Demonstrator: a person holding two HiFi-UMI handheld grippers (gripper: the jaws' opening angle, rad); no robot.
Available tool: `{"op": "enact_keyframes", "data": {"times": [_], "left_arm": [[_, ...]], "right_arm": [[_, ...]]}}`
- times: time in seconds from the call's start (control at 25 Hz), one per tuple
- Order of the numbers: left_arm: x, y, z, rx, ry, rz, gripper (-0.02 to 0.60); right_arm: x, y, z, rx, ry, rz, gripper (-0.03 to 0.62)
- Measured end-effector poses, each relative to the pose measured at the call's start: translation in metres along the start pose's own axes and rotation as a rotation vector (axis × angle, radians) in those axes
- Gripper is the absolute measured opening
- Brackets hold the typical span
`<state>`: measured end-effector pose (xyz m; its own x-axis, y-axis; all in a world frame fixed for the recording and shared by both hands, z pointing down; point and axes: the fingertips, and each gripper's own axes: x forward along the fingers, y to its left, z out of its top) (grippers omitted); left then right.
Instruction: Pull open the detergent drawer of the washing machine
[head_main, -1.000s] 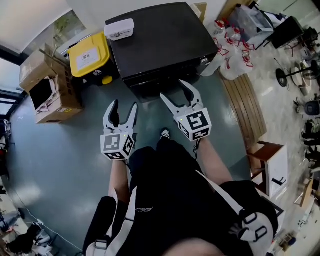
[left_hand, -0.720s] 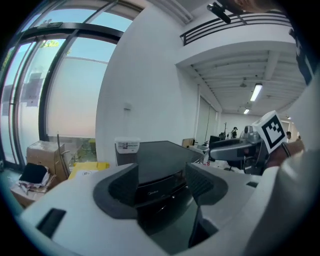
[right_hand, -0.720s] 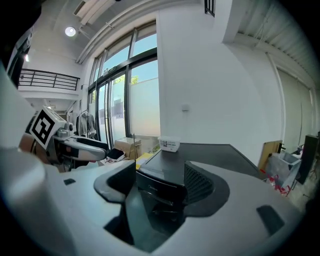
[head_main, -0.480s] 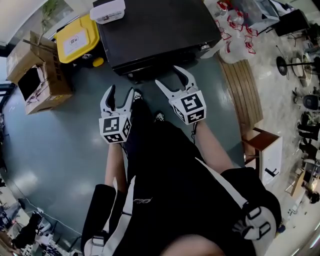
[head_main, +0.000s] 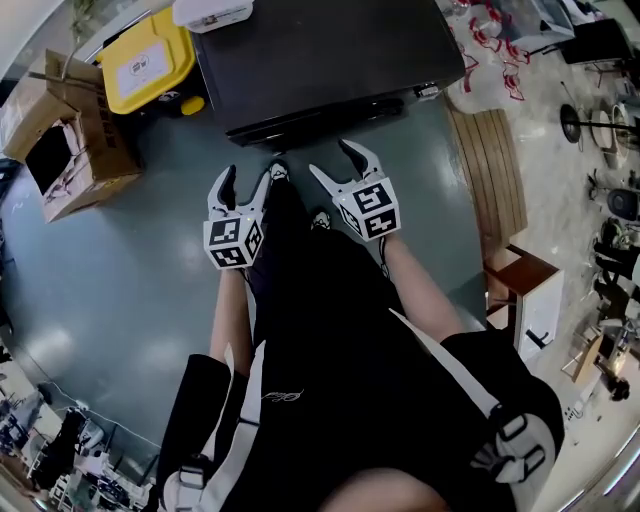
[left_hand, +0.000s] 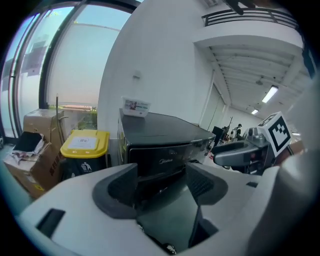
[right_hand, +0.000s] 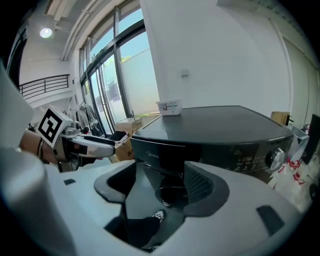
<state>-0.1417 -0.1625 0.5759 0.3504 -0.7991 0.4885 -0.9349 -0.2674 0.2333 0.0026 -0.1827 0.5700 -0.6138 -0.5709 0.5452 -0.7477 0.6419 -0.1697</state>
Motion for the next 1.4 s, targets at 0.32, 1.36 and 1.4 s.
{"op": "enact_keyframes", "data": {"times": [0.32,1.36,1.4], "left_arm": [[0.04,0.031,-0.024,-0.032,0.092,0.012,0.295],[0.075,0.051,-0.013,-0.024,0.043,0.004,0.295],[0.076,0.051,-0.012,-0.027,0.041,0.004,0.293]], "right_arm": [[0.05,-0.024,-0.016,0.031,0.061,-0.011,0.298],[0.091,-0.038,-0.005,0.019,0.039,-0.058,0.298],[0.092,-0.038,-0.004,0.014,0.038,-0.061,0.298]]}}
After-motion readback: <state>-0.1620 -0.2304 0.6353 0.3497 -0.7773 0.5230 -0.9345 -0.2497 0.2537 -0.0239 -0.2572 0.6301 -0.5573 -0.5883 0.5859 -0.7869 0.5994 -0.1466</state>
